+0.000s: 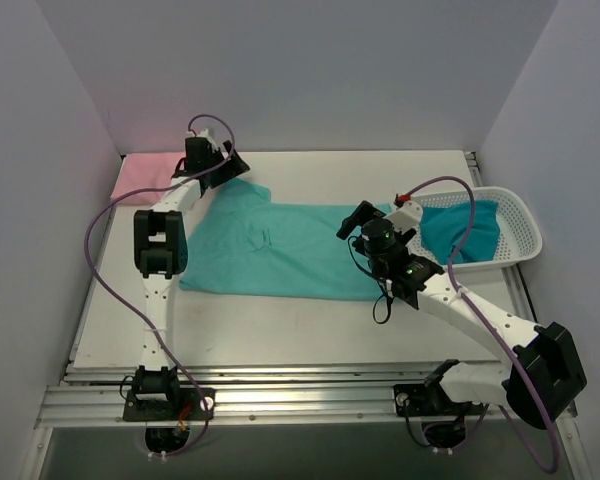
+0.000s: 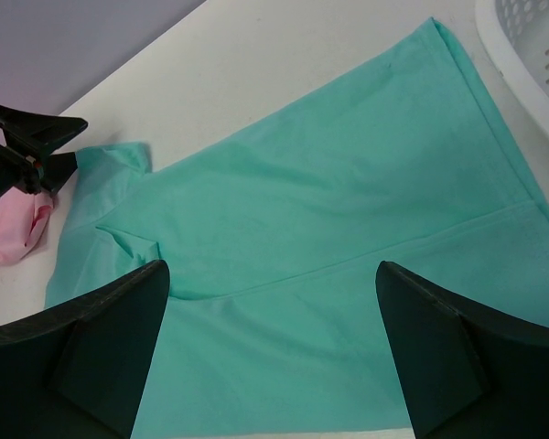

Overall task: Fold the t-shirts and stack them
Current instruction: Fold the tshirt

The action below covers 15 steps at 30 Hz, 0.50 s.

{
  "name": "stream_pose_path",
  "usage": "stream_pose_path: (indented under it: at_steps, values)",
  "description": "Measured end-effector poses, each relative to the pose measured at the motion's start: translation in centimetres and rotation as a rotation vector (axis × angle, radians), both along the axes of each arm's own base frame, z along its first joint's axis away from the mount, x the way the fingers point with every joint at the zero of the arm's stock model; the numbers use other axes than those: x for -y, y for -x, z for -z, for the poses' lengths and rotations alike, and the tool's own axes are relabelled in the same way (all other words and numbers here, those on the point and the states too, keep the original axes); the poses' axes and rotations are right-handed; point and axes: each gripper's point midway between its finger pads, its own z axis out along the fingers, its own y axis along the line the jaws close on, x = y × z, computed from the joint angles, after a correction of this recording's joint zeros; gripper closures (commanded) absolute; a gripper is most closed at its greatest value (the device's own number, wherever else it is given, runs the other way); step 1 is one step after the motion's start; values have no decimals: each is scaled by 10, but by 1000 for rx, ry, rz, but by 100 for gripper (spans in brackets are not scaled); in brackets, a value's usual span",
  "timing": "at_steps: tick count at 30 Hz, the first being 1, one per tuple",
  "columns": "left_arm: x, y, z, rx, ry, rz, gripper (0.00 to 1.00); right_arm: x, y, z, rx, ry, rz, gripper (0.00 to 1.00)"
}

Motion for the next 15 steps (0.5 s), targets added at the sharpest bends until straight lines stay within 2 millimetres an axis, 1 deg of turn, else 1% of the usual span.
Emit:
stream_pose_path:
  at_steps: [5,8,11,14,15]
  values:
    - [-1,19,0,-35,-4,-1,9,0,0,1,-2,1,0,9]
    - [-4,23,0,-44,-9,-10,9,0,0,1,-2,1,1,9]
    - [-5,24,1,-46,-9,-17,11,0,0,1,-2,1,1,9]
    - [-6,24,1,-46,-3,-24,18,0,0,1,-2,1,1,9]
    - [-7,24,1,-47,-2,-27,23,0,0,1,-2,1,1,10]
